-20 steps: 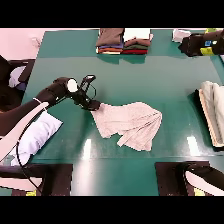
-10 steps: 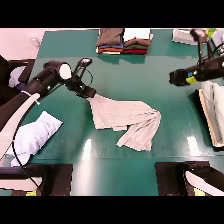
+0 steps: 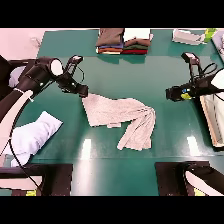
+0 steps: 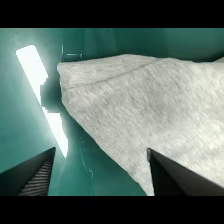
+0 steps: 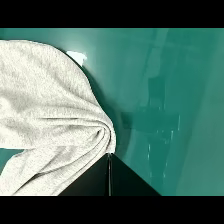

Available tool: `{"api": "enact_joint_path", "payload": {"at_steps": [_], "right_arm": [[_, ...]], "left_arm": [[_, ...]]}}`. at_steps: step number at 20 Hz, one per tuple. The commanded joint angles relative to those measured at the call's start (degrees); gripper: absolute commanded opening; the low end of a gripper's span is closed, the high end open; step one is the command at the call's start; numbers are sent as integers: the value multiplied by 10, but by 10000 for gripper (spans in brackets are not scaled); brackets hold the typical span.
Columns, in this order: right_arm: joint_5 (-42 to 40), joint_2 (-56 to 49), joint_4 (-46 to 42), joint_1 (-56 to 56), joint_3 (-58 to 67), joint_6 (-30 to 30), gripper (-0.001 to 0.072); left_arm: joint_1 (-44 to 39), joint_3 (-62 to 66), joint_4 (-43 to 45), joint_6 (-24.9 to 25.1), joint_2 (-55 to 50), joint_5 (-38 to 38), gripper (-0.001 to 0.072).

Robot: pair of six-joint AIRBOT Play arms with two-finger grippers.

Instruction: Fold the shirts.

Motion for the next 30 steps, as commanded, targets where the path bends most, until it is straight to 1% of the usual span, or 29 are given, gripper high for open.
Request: {"api": "enact_joint_path", "payload": {"at_steps": [1, 5, 7, 8, 9, 10, 11, 12, 13, 16, 18, 20, 22, 23, 24, 25, 27, 30], "right_arm": [[-5, 4, 4, 0, -12, 0, 16], [-1, 4, 4, 0, -12, 0, 16], [-1, 4, 4, 0, -12, 0, 16], [-1, 4, 4, 0, -12, 0, 16], [-2, 4, 4, 0, -12, 0, 16], [-2, 4, 4, 0, -12, 0, 16], [-1, 4, 4, 0, -12, 0, 16], [-1, 4, 4, 0, -12, 0, 16], [1, 4, 3, 0, -12, 0, 16], [17, 4, 1, 0, -12, 0, 16], [33, 4, -3, 0, -14, 0, 16], [35, 4, -3, 0, -17, 0, 16], [30, 4, -1, 0, -19, 0, 16], [30, 4, 0, 0, -19, 0, 16], [30, 4, 0, 0, -19, 0, 16], [30, 4, 0, 0, -19, 0, 16], [30, 4, 0, 0, -19, 0, 16], [27, 4, 4, 0, -19, 0, 16]], "left_arm": [[3, 0, 2, -14, -25, 20, 667], [3, 0, 1, -47, -87, 41, 666], [3, 0, -6, -47, -103, 44, 666], [3, 0, -9, -47, -105, 44, 572], [3, 0, -10, -45, -105, 45, 444], [3, 0, -10, -45, -105, 45, 362], [3, 0, -10, -44, -105, 45, 258], [3, 0, -10, -43, -105, 45, 74], [3, 0, -9, -33, -104, 45, 22], [3, 21, 11, -29, -88, 35, 22], [3, 31, 28, -26, -64, 44, 21], [3, 30, 38, -17, -42, 49, 21], [3, 28, 42, -15, -43, 43, 24], [3, 21, 42, -15, -43, 49, 74], [3, 13, 41, -17, -43, 59, 341], [3, 3, 41, -21, -44, 68, 424], [3, -17, 41, -30, -45, 85, 424], [3, -20, 21, -35, -73, 73, 425]]}}
